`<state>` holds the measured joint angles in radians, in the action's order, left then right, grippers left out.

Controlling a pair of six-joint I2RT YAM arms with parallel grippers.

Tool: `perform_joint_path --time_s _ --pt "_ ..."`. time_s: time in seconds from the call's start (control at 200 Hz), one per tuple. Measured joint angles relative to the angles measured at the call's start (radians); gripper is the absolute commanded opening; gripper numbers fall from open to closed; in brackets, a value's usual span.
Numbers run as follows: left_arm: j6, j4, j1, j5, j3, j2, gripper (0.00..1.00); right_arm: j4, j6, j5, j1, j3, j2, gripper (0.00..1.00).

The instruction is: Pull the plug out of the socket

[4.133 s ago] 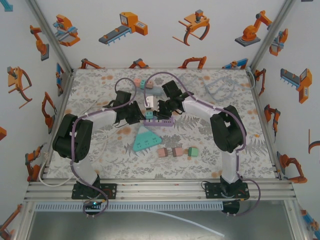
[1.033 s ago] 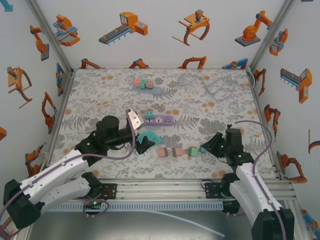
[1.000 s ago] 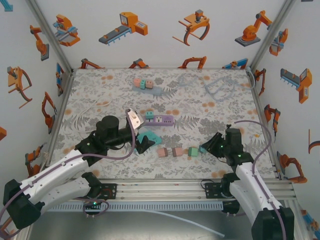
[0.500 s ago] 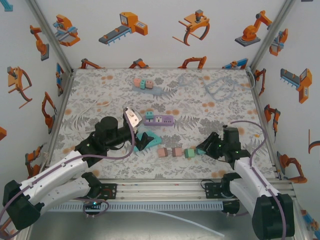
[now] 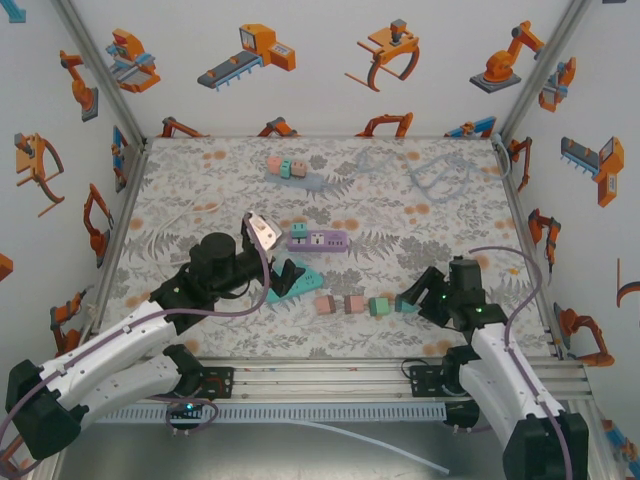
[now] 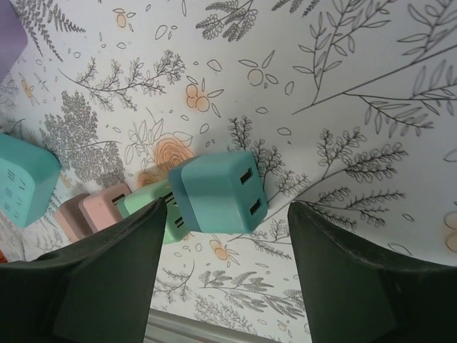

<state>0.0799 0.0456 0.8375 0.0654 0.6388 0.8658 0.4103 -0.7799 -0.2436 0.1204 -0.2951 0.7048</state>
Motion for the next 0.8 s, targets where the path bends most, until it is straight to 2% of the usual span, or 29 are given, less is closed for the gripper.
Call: perform_joint_path --time_s 0.2,0.335,0.556,0.801 --pt "-0.069 -0.025 0.000 -0.113 0.003 0.023 0.97 0.023 0.079 0.006 0.010 -0.127 -0.046 0.61" --pt "-0.171 -0.047 -0.018 -0.227 0.021 0.051 0.97 -0.033 0.197 0.041 0.109 -0.246 -0.009 0.60" --pt "-0.374 -0.066 -0.167 -0.259 0.041 0.111 0.97 -0.224 0.570 0.064 0.388 -0.438 0.224 0.60" --pt "-0.645 -0.115 -0.355 -0.186 0.119 0.272 0.97 -0.377 1.017 -0.084 0.525 -0.599 0.546 0.65"
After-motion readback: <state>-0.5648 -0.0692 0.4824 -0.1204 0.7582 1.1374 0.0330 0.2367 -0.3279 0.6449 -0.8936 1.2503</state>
